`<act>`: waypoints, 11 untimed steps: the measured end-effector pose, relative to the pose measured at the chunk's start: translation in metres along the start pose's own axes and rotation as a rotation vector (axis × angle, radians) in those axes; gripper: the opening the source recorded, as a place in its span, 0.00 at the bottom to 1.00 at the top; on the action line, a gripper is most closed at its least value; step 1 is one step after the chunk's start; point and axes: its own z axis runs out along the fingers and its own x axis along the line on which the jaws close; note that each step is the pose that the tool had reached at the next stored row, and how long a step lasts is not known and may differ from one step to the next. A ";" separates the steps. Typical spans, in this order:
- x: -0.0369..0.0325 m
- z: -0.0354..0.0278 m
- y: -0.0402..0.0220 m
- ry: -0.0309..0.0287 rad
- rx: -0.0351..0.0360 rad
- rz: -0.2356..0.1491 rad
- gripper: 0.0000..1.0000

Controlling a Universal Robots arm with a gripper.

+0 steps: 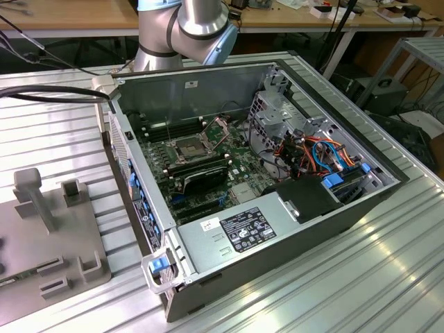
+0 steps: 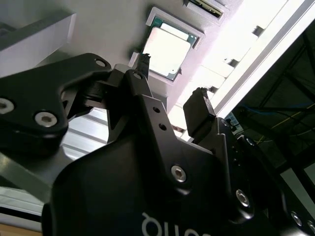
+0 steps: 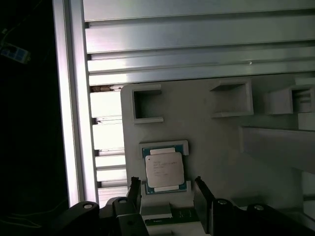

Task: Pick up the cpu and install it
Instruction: 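Pick up the cpu and move it towards the insertion slot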

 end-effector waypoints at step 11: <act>0.0001 0.0025 0.0000 0.0000 0.0000 0.000 0.56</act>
